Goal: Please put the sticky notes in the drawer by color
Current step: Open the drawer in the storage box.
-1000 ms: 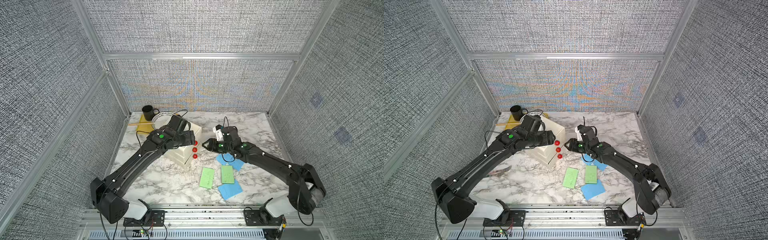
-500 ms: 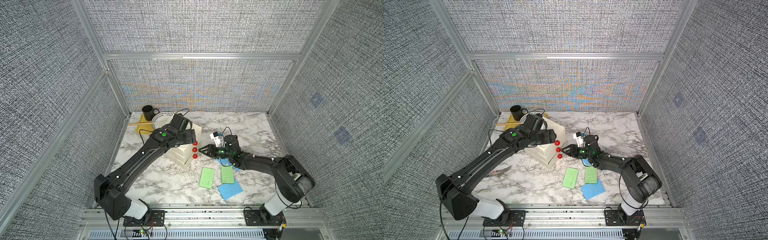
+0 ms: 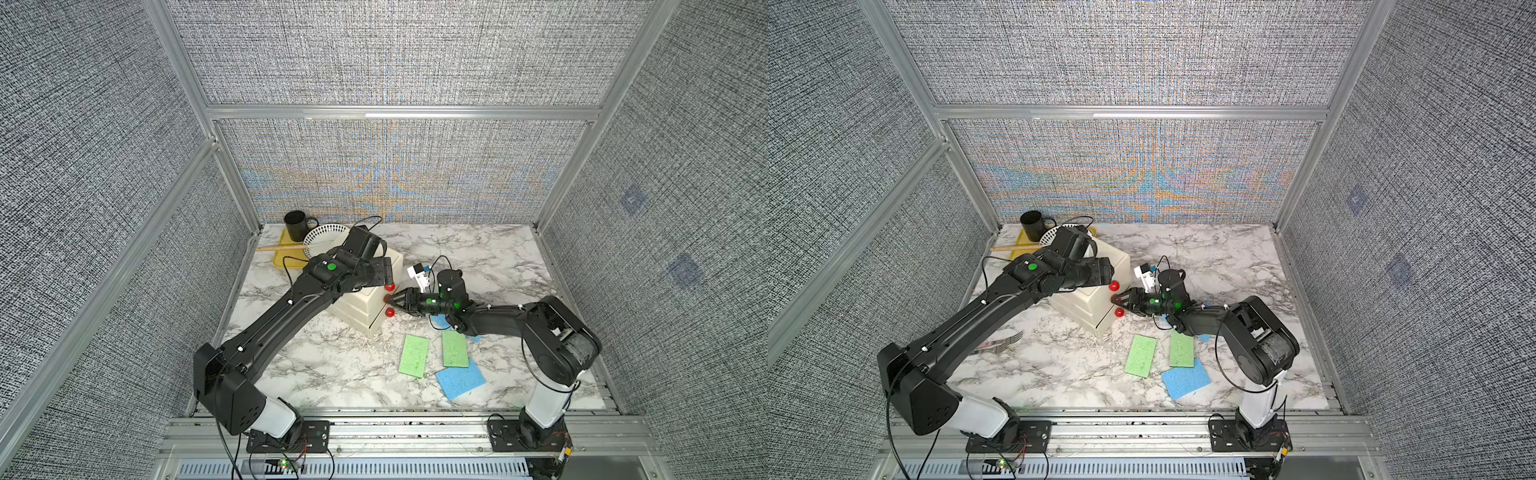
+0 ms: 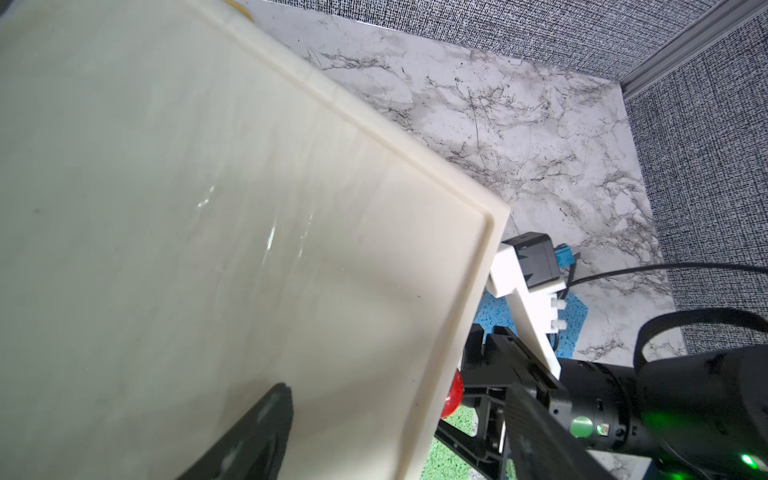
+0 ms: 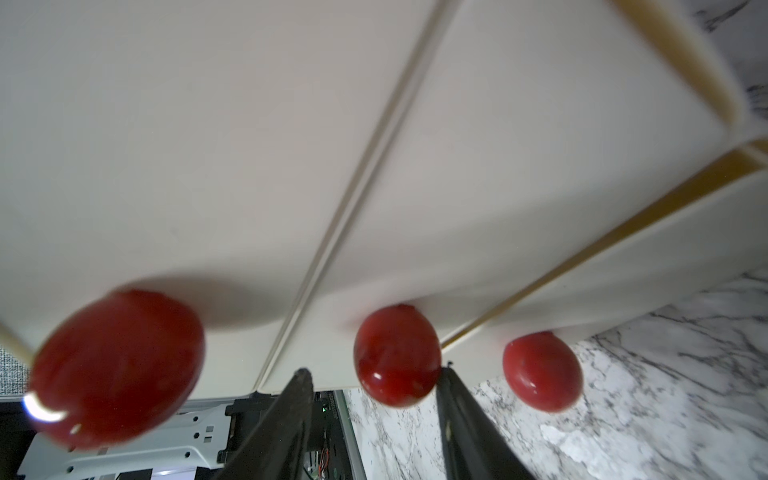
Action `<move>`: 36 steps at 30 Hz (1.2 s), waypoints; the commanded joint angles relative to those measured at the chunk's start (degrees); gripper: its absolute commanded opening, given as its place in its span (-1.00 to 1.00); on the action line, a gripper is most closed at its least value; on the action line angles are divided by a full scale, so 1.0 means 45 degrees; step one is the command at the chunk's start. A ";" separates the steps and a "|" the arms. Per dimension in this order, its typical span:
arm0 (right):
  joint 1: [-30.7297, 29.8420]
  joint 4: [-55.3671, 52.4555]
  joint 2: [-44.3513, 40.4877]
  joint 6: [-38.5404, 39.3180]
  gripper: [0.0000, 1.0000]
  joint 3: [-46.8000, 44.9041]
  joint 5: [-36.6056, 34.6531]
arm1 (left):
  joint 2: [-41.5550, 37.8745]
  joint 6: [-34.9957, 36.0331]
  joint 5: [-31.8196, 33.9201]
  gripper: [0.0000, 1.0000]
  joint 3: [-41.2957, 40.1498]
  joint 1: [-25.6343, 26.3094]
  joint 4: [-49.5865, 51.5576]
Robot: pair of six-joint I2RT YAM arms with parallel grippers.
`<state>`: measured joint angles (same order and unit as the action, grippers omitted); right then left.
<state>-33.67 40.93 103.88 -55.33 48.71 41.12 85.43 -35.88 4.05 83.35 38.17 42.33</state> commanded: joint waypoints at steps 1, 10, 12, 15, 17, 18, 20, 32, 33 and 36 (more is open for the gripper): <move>-0.0036 0.0955 0.0128 0.0085 0.01 0.0294 0.0185 | 0.0154 0.0189 -0.0084 0.67 -0.0061 -0.0007 0.1151; -0.0018 0.0816 0.0402 0.0361 -0.03 0.0695 0.0148 | 0.0213 0.0263 0.0058 0.67 -0.0060 -0.0023 0.1328; -0.0023 0.0798 0.0460 0.0399 -0.06 0.0777 0.0106 | 0.0235 0.0241 0.0063 0.67 -0.0091 -0.0018 0.1313; -0.0018 0.0812 0.0511 0.0455 -0.13 0.0816 0.0024 | 0.0220 0.0151 0.0111 0.67 -0.0151 -0.0016 0.1338; -0.0040 0.0810 0.0538 0.0450 -0.30 0.0799 0.0065 | 0.0158 0.0063 0.0226 0.67 -0.0236 -0.0023 0.1321; -0.0028 0.0755 0.0518 0.0479 -0.38 0.0779 0.0061 | 0.0105 0.0039 0.0264 0.67 -0.0279 -0.0015 0.1318; -0.0028 0.0578 0.0341 0.0566 -0.58 0.0602 -0.0024 | 0.0044 -0.0001 0.0324 0.67 -0.0336 -0.0025 0.1341; -0.0035 -0.3763 -0.2926 0.2943 -0.87 -0.1644 -0.1678 | -0.0332 -0.0157 0.0852 0.69 -0.0754 -0.0041 0.1204; -0.0037 -0.4317 -0.3194 0.3117 -0.86 -0.1774 -0.1893 | -0.0317 -0.0171 0.0808 0.69 -0.0756 -0.0045 0.1193; -0.0037 -0.5702 -0.3953 0.3572 -0.81 -0.1945 -0.2297 | -0.0278 -0.0191 0.0791 0.70 -0.0807 -0.0045 0.1189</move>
<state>-33.71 24.36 88.05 -44.21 40.51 33.36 83.59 -35.62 6.68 80.42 38.15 40.60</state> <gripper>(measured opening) 0.310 0.848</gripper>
